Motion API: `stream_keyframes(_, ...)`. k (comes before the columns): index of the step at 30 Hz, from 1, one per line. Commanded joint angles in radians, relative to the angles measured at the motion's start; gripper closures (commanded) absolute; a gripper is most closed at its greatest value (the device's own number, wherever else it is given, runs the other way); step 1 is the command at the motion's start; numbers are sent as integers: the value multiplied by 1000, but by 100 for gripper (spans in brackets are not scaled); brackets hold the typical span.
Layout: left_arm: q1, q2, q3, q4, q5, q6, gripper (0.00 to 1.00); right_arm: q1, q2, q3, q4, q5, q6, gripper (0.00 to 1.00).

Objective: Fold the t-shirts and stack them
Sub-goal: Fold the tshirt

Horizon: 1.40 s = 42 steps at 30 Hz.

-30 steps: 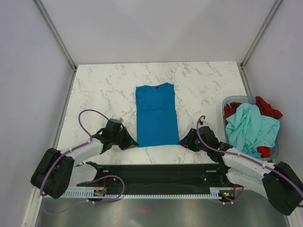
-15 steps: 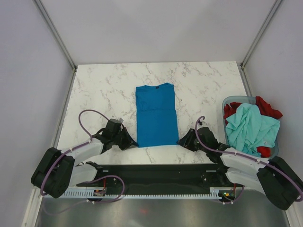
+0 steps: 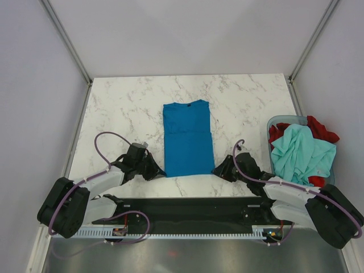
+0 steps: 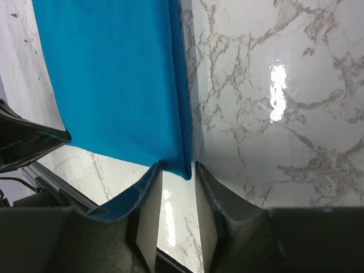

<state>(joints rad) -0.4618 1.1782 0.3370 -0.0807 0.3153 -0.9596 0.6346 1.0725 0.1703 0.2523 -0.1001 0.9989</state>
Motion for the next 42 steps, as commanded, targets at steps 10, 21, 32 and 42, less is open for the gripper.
stream_keyframes(10, -12, -35, 11, -8, 7, 6, 98, 7, -3, -5, -21, -24, -25, 100)
stream_keyframes(21, -95, -101, 16, -77, -5, -68, 98, 8, -278, 34, -280, 22, -75, 100)
stream_keyframes(32, -135, -155, 112, -155, -81, -82, 98, 10, -251, 149, -338, 76, -135, 100)
stream_keyframes(42, -74, -59, 350, -249, -142, -4, 98, 2, -56, 472, -387, 166, -261, 100)
